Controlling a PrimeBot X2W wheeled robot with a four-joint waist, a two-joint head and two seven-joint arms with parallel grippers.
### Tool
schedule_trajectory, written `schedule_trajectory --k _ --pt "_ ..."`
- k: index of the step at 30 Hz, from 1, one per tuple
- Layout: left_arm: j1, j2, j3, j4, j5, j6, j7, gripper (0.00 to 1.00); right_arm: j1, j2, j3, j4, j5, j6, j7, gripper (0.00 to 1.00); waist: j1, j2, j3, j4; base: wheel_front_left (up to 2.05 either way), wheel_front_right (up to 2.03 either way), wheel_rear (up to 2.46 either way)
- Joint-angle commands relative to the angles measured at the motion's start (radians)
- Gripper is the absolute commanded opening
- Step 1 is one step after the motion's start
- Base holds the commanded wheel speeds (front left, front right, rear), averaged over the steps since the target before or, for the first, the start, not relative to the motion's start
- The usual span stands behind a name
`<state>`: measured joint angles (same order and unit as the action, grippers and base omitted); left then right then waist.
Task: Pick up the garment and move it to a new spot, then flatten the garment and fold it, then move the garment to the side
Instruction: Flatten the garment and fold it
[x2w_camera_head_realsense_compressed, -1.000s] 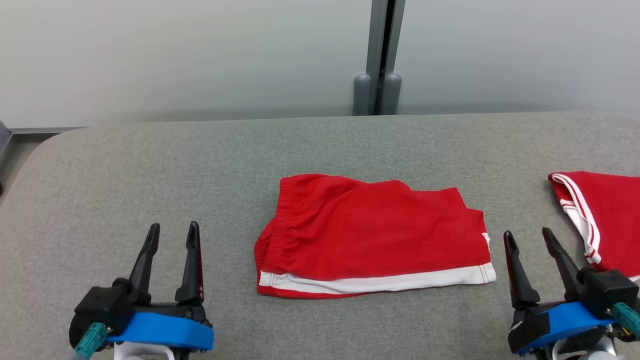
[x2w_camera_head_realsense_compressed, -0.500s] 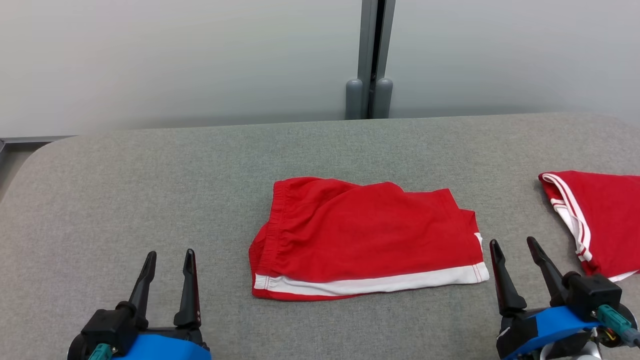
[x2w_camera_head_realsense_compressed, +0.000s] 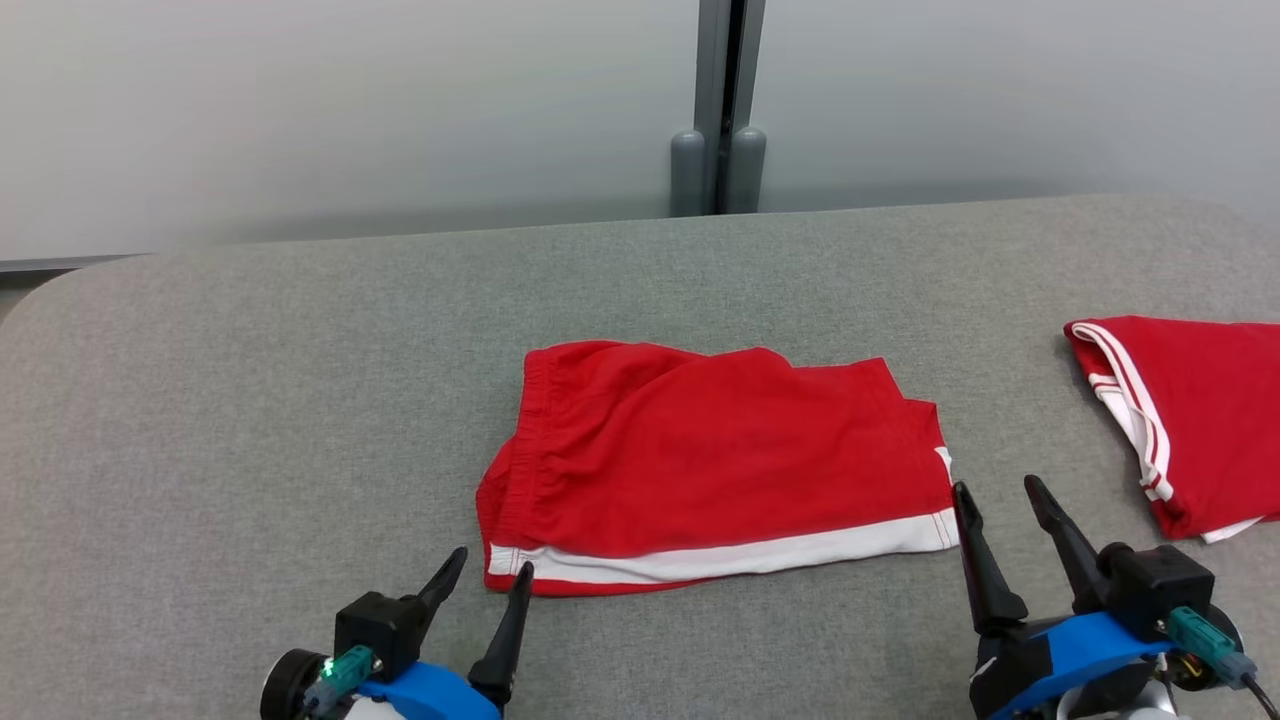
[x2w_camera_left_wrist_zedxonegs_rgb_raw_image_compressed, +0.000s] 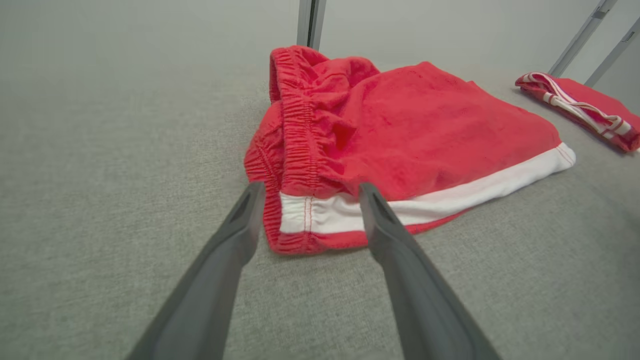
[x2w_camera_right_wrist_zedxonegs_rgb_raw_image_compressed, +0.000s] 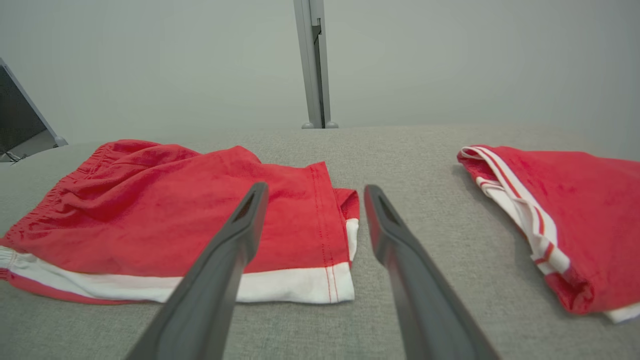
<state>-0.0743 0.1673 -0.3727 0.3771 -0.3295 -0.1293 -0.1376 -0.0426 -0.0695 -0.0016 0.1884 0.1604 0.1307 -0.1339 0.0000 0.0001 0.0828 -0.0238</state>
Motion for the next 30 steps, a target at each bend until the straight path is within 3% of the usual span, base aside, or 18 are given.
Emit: schedule_trajectory --k 1,9,10,11,12,13,21,30 --pt "-0.027 0.008 -0.004 0.031 -0.014 -0.001 0.017 1.0 -0.018 0.005 0.01 0.005 0.002 0.0 -0.005 1.0 0.0 -0.0001 0.005 -0.005 0.0 0.0 0.0" --pt "-0.091 0.004 -0.018 0.134 -0.043 -0.001 0.05 1.0 -0.044 0.01 0.037 0.03 0.009 0.0 -0.017 1.0 0.0 -0.0001 0.027 -0.034 0.0 0.0 0.0" --pt "-0.098 0.005 -0.018 0.143 -0.048 -0.001 0.049 0.93 -0.044 0.01 0.038 0.033 0.01 0.0 -0.018 1.0 0.0 -0.0001 0.029 -0.037 0.0 0.0 0.0" --pt "-0.104 0.004 -0.02 0.153 -0.052 -0.001 0.051 0.55 -0.046 0.011 0.039 0.036 0.01 0.0 -0.019 1.0 0.0 -0.0001 0.031 -0.039 0.0 0.0 0.0" --pt "-0.109 0.003 -0.026 0.163 -0.06 -0.001 0.059 0.36 -0.049 0.011 0.041 0.038 0.01 0.0 -0.02 1.0 0.0 -0.0001 0.033 -0.042 0.0 0.0 0.0" --pt "-0.114 0.002 -0.032 0.171 -0.071 -0.001 0.066 0.0 -0.051 0.011 0.041 0.04 0.011 0.0 -0.021 1.0 0.0 -0.0001 0.035 -0.043 0.0 0.0 0.0" --pt "-0.123 0.02 -0.019 0.202 -0.113 0.007 0.01 0.0 -0.057 0.012 0.048 0.068 0.021 0.0 0.015 1.0 0.0 -0.0001 0.036 -0.042 0.0 0.0 0.0" --pt "-0.112 0.021 -0.022 0.229 -0.122 0.009 -0.026 0.0 -0.091 0.016 0.035 0.165 -0.004 0.0 0.204 1.0 0.0 -0.0001 0.041 -0.042 0.0 0.0 0.0"
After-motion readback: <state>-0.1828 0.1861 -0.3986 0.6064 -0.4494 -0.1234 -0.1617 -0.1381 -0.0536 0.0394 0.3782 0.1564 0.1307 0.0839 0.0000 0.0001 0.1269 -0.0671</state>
